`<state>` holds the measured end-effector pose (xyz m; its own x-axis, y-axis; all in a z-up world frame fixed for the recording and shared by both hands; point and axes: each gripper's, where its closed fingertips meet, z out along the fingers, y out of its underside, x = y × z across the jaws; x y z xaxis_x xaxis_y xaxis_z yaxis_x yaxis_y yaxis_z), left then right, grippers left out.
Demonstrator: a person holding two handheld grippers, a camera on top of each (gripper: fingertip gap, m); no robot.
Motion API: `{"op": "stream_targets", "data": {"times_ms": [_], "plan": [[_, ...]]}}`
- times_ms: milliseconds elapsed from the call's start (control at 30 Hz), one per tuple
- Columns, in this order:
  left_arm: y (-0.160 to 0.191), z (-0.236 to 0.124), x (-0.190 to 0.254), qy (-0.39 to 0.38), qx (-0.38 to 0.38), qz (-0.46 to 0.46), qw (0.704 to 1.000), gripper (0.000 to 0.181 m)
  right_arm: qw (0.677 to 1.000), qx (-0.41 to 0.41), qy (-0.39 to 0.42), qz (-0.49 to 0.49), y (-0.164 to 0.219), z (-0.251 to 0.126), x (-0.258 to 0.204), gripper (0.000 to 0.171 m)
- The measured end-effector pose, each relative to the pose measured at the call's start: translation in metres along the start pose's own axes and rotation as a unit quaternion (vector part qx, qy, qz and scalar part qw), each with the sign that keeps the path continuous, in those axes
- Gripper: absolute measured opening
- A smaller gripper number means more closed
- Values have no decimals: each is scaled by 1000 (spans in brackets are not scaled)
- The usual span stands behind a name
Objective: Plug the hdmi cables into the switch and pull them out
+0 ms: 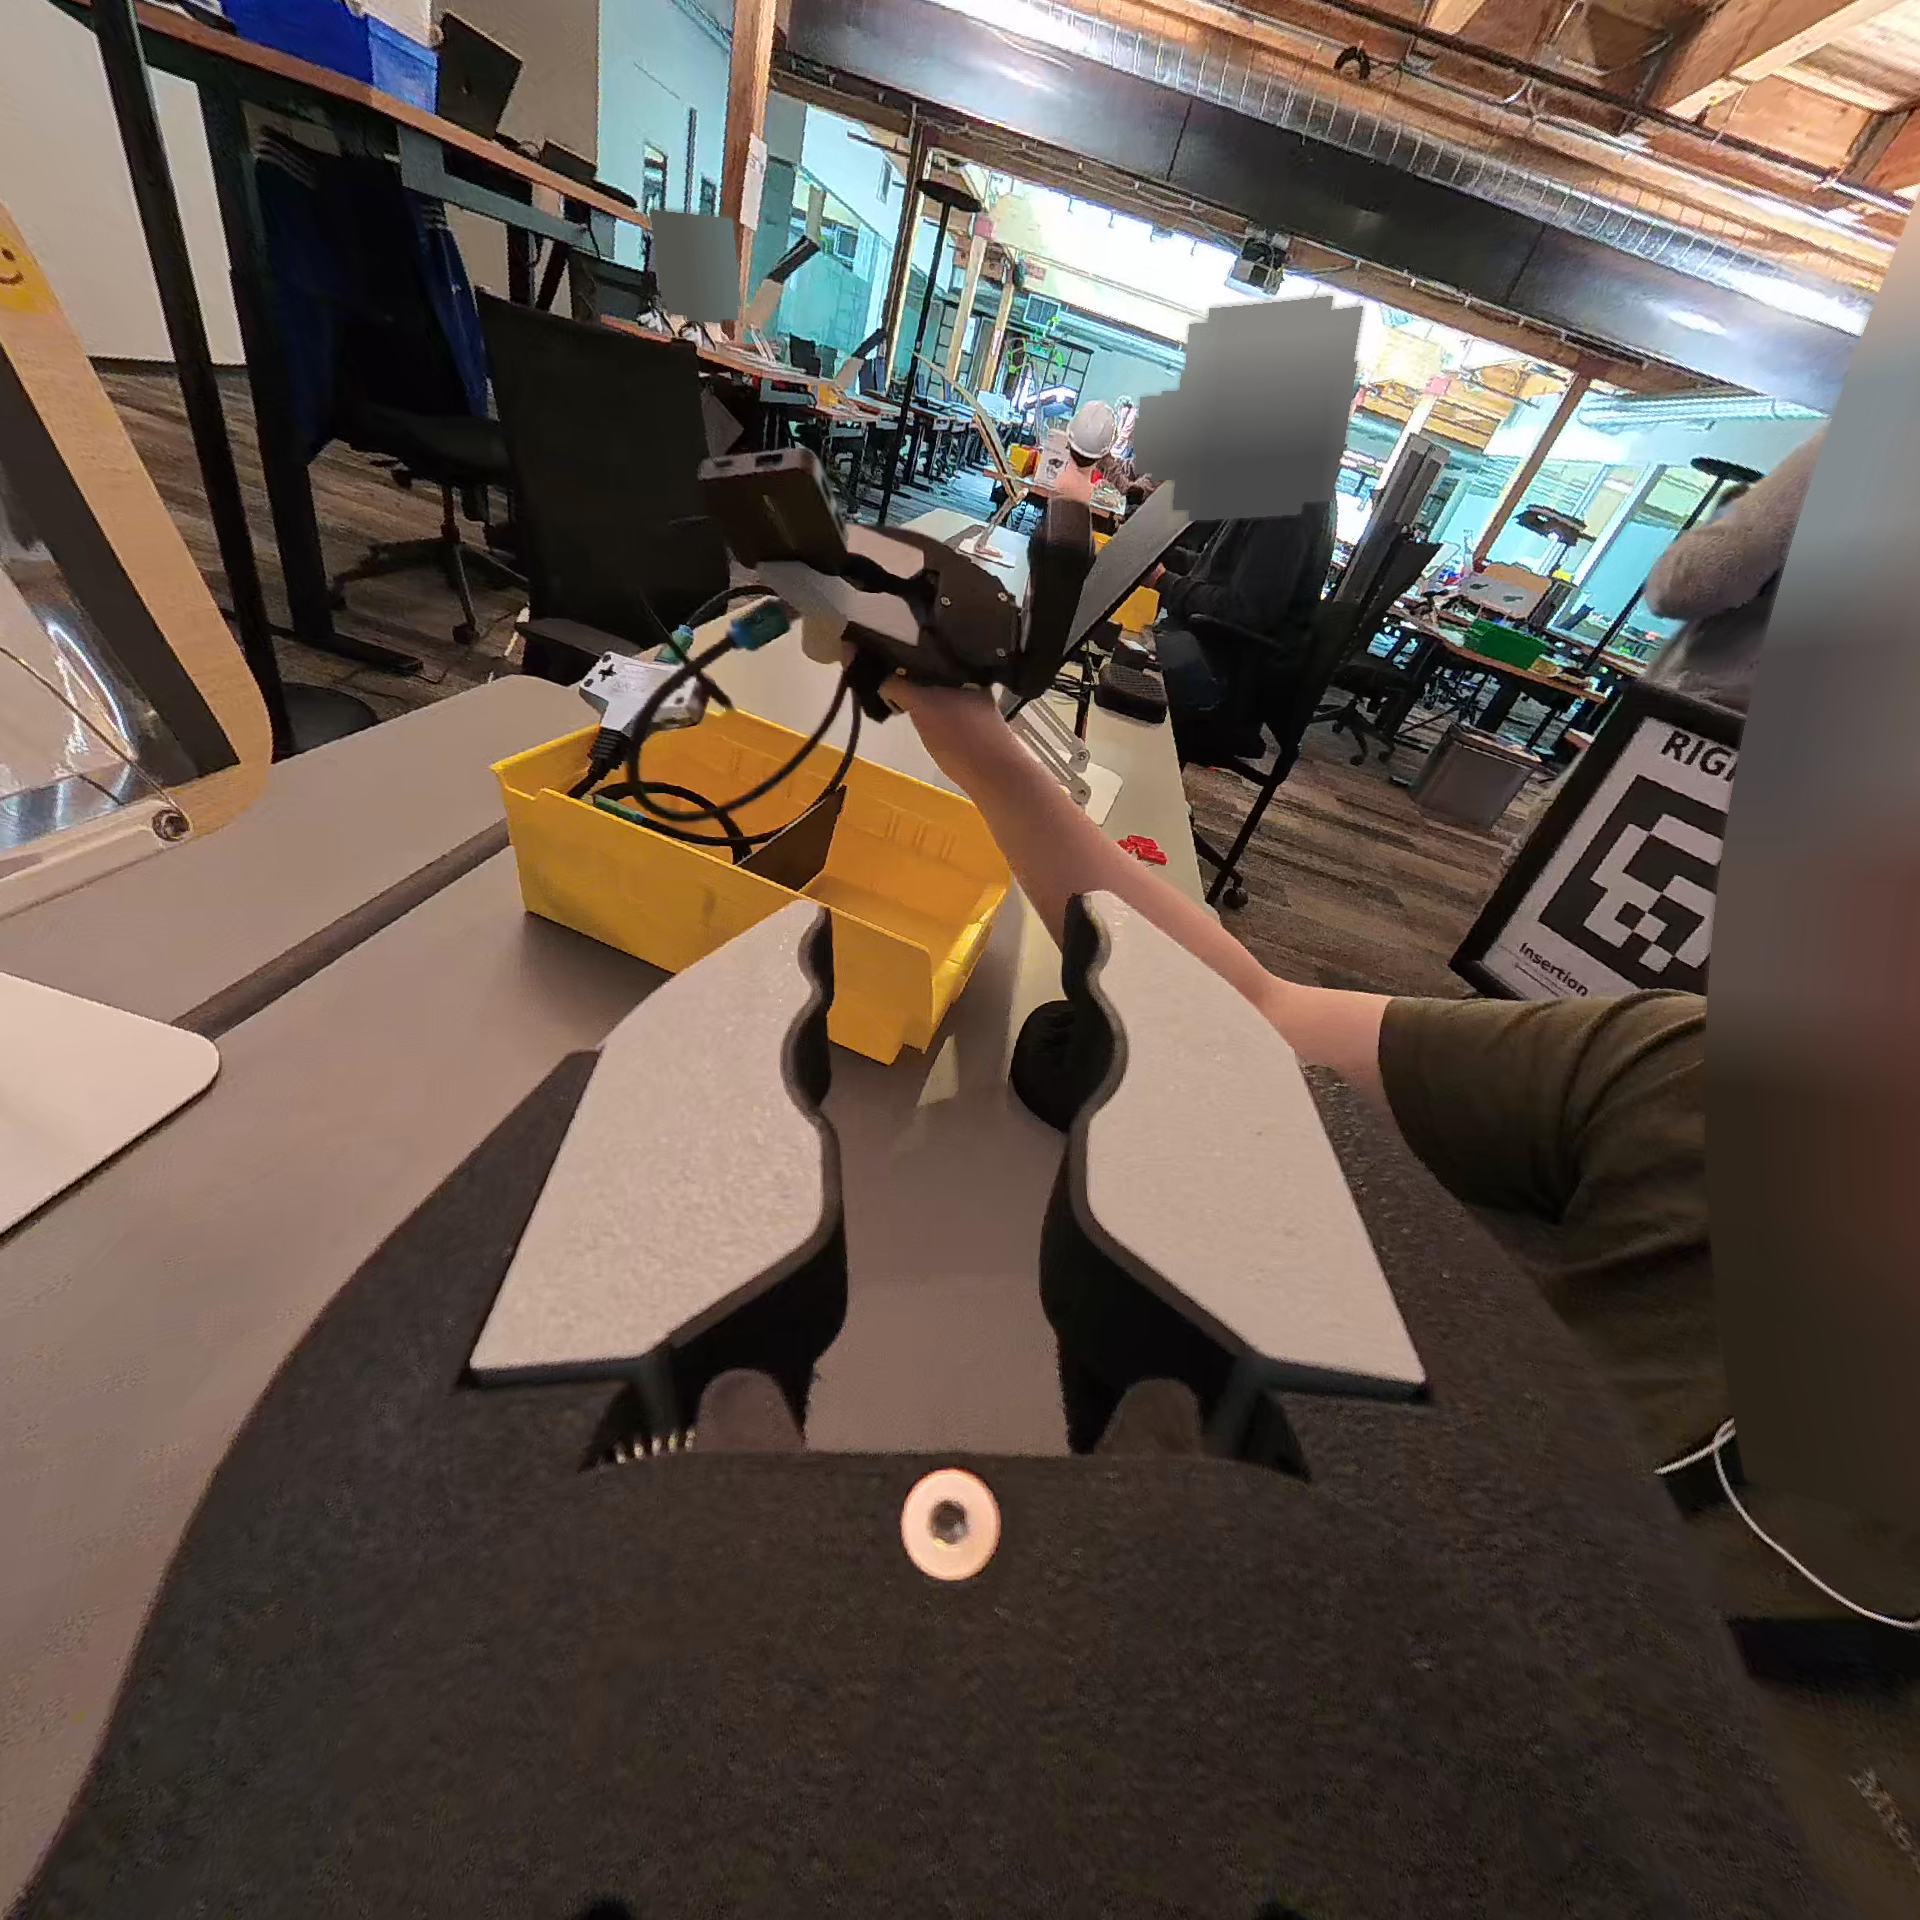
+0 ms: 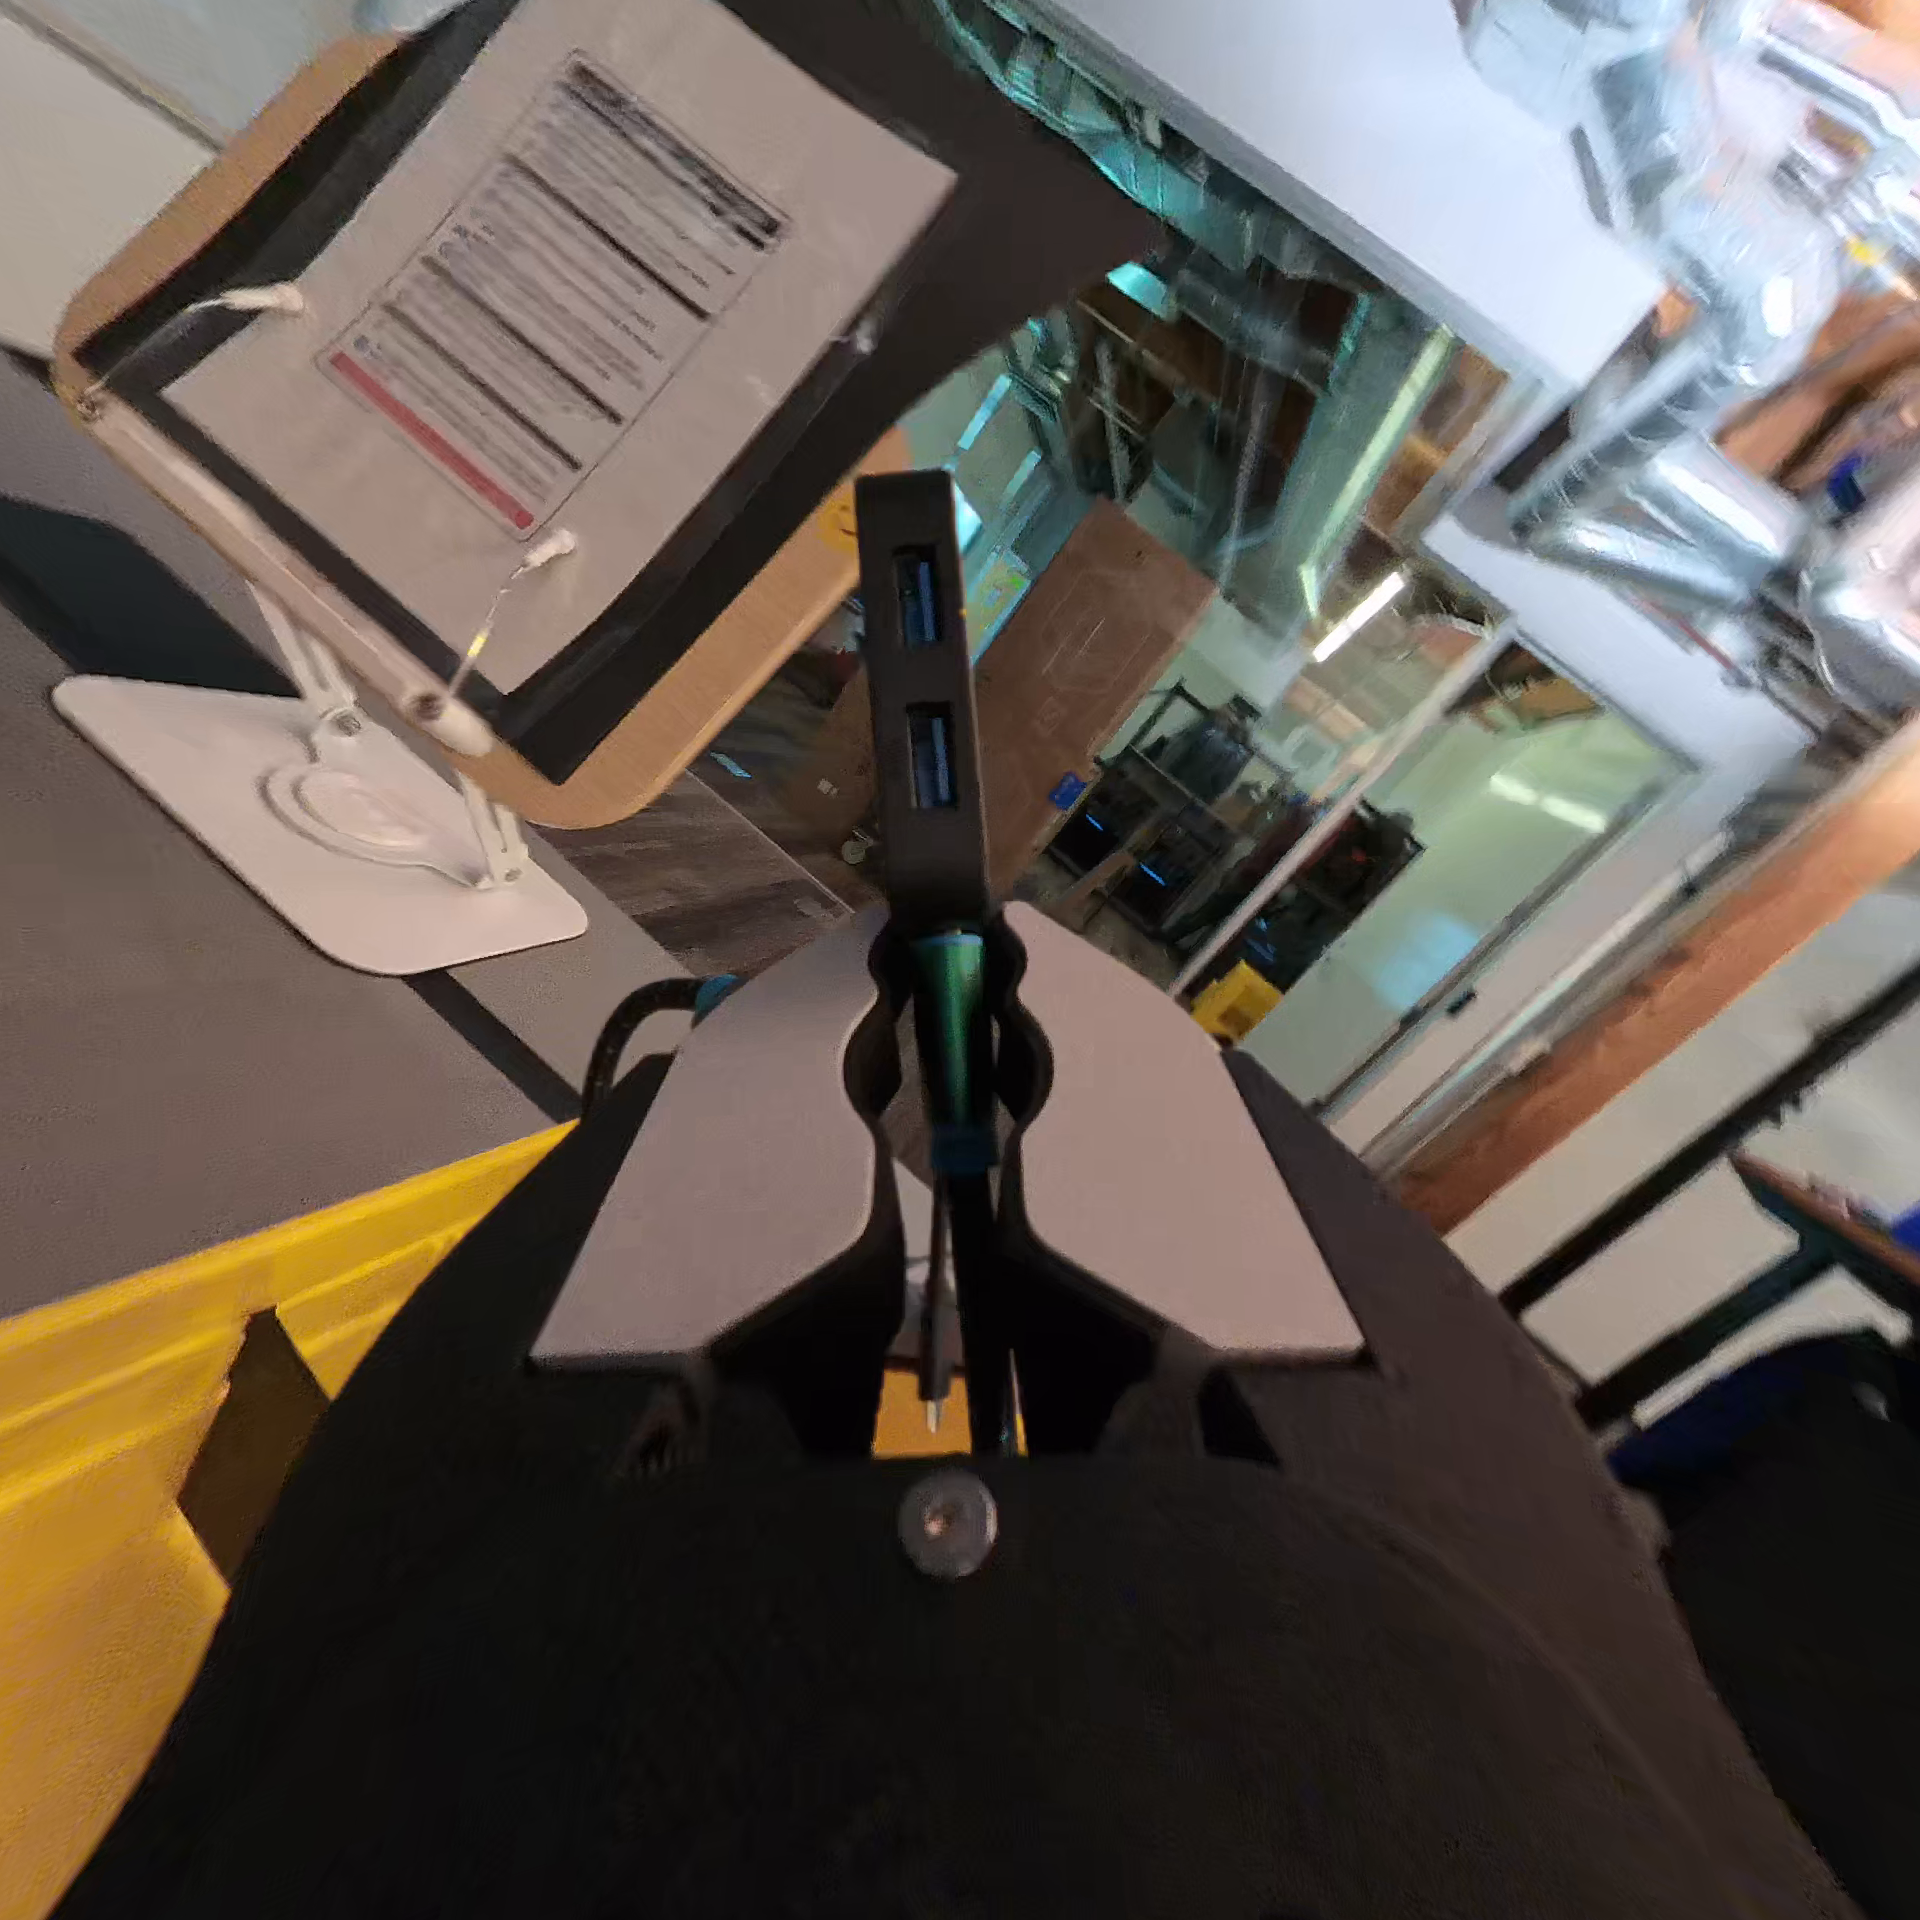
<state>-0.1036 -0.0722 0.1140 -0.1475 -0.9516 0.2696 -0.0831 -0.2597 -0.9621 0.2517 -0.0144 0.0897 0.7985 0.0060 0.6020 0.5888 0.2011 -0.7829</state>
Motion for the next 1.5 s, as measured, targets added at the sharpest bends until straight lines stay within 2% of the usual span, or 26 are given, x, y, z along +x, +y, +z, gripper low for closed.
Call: {"op": "stream_targets", "data": {"times_ms": [67,200,300,400,467,533,667,767,833,933,1000,1100,1200,1333,1367,1433,1500], "plan": [[3,2,0,4,-7,-3,1000,42,999,1,-49,-23,8,7,-18,14],[8,5,-1,7,-18,-10,1000,42,976,-113,-181,51,63,8,-58,15],[13,8,1,10,-33,-9,999,42,958,-168,-168,163,76,7,-49,17],[18,11,4,12,-47,-5,999,42,936,-218,-110,254,94,8,-31,20],[20,12,5,14,-52,-5,999,42,945,-207,-70,244,101,12,-21,25],[22,13,5,16,-58,-7,998,42,957,-206,-40,201,108,16,-18,47],[26,14,3,14,-70,-15,997,42,959,-229,-10,167,114,17,-11,60],[21,9,3,10,-63,-12,998,42,971,-200,1,132,95,11,0,59],[18,5,3,6,-60,-9,998,42,976,-179,-28,124,77,5,-2,54],[13,-2,4,1,-57,-6,998,42,957,-237,-101,131,78,-9,-21,42],[10,-6,5,-4,-56,-6,998,42,946,-294,-86,110,89,-17,-16,38],[2,-17,5,-18,-47,0,999,42,949,-277,-71,133,74,-20,-8,38],[-6,-30,2,-39,-35,1,999,42,941,-275,-62,185,61,-30,0,38],[-9,-51,-10,-93,-48,2,994,42,917,-380,-7,123,76,-67,24,35],[-9,-59,-17,-121,-57,3,991,42,905,-409,5,115,80,-80,30,35],[-11,-85,-34,-200,-69,13,977,43,882,-444,-9,158,84,-104,25,38],[-8,-125,-57,-308,-93,20,947,44,841,-489,-26,230,93,-131,13,43]]}}
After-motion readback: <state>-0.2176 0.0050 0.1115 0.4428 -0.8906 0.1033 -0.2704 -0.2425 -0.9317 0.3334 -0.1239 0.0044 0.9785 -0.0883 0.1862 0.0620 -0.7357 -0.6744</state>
